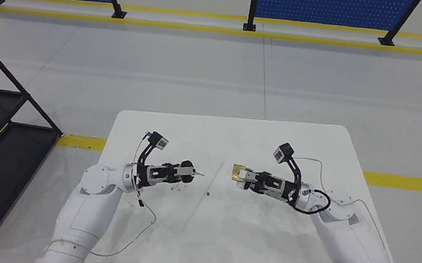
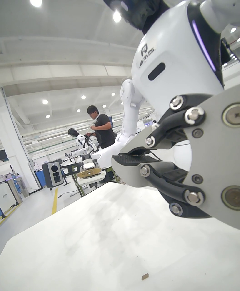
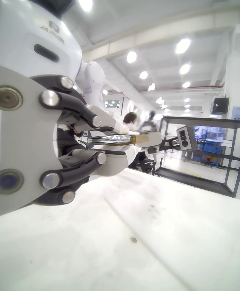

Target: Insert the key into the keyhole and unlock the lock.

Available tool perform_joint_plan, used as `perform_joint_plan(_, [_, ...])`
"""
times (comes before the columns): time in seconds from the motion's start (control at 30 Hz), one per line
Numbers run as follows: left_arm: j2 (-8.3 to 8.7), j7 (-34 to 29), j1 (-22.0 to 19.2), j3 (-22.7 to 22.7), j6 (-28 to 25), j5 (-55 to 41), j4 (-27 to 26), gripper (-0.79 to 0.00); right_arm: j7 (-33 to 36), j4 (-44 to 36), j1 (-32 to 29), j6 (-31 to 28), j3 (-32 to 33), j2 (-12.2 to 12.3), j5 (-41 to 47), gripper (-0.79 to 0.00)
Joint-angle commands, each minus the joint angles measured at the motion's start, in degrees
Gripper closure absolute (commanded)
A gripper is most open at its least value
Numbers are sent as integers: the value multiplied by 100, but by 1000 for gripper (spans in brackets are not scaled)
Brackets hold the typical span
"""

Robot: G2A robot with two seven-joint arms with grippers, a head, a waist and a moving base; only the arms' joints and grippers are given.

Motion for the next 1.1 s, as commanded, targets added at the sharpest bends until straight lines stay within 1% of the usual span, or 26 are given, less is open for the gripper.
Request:
perform_joint_plan(0.0, [-6, 108, -53, 115, -17, 58, 37, 0, 0, 0, 0, 0, 0, 0, 0, 0])
perform_joint_plan(0.23, [-19, 498, -154, 364, 12, 55, 125, 0, 0, 0, 0, 0, 0, 0, 0, 0])
perform_joint_plan(0.7, [-20, 518, -154, 370, 1, 47, 125, 0, 0, 0, 0, 0, 0, 0, 0, 0])
perform_joint_plan(0.8, [-20, 518, -154, 370, 1, 47, 125, 0, -219, -161, -96, -160, -4, 6, -313, 0])
perform_joint_plan(0.97, [-20, 518, -154, 370, 1, 47, 125, 0, -421, -484, -301, -540, 31, 50, -1115, 0])
perform_joint_plan(1.07, [-20, 518, -154, 370, 1, 47, 125, 0, -599, -650, -461, -724, 80, 70, -1357, 0])
